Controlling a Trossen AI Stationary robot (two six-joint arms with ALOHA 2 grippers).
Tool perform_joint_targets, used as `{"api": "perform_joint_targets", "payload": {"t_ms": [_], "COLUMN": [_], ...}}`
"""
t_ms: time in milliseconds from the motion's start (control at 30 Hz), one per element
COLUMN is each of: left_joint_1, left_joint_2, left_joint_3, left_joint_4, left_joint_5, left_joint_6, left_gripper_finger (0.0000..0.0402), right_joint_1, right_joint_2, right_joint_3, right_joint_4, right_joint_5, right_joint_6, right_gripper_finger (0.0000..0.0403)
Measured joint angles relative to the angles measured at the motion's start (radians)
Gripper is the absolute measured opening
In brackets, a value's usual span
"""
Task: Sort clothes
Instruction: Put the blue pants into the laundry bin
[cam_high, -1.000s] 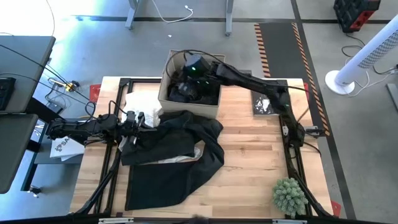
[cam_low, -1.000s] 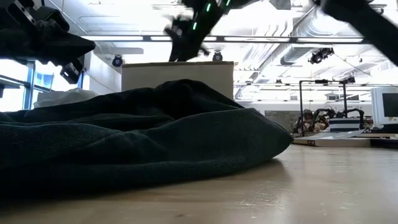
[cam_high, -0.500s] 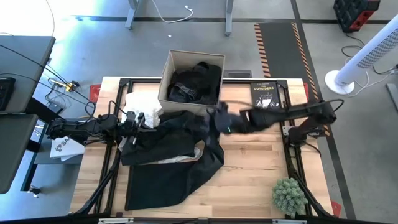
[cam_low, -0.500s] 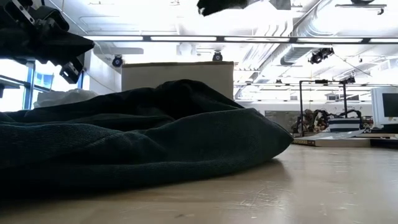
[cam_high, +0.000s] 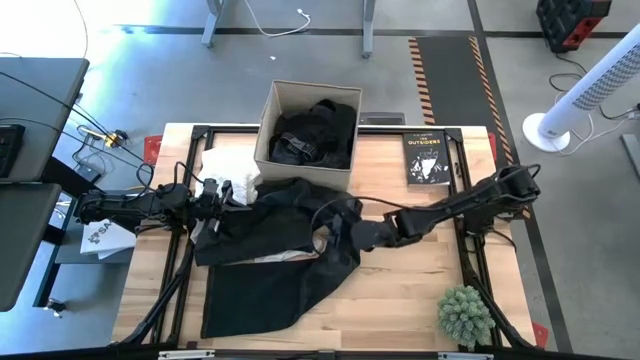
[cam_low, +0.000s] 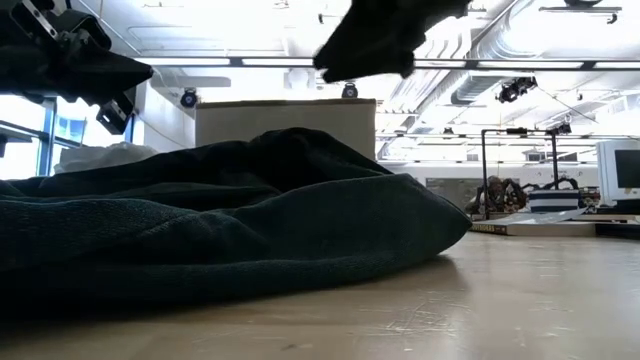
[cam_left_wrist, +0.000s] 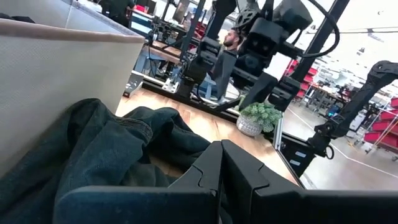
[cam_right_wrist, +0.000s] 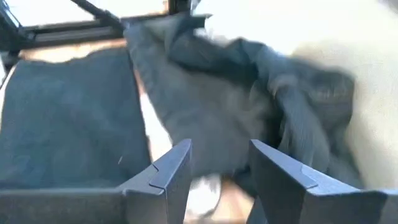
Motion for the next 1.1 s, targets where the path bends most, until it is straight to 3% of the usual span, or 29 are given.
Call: {"api": "perform_joint_targets", "payload": {"t_ms": [167,467,633,800,933,1100], "left_joint_1": [0.000,0.000,0.000,0.000,0.000,0.000], "left_joint_2": [0.000,0.000,0.000,0.000,0.000,0.000], "left_joint_3": [0.000,0.000,0.000,0.000,0.000,-0.001], "left_joint_4": [0.000,0.000,0.000,0.000,0.000,0.022], "left_joint_5": [-0.001,-0.006,-0.023,-0.026,-0.022,-0.020], "left_joint_6": [0.000,0.000,0.000,-0.004,-0.008,-0.008], "left_gripper_finger": [0.0007,0.0007,0.0007,0.0007,0.0007,0.0007], "right_joint_1": [-0.061,-0.163,-0.196,-0.218,-0.236,-0.237], "right_joint_2": [0.027,0.161,0.256,0.377,0.453,0.513], "right_joint_3": [0.001,0.002,0.095,0.270,0.388,0.443], "right_joint_4": [0.160,0.323,0.280,0.025,-0.219,-0.323], "right_joint_5": [-0.002,0.035,-0.011,0.056,0.126,0.133], "right_joint_6": [-0.114,-0.179,-0.250,-0.241,-0.126,-0.026], "right_gripper_finger": [0.0191,0.0249,0.0248,0.0247,0.0213,0.0077]}}
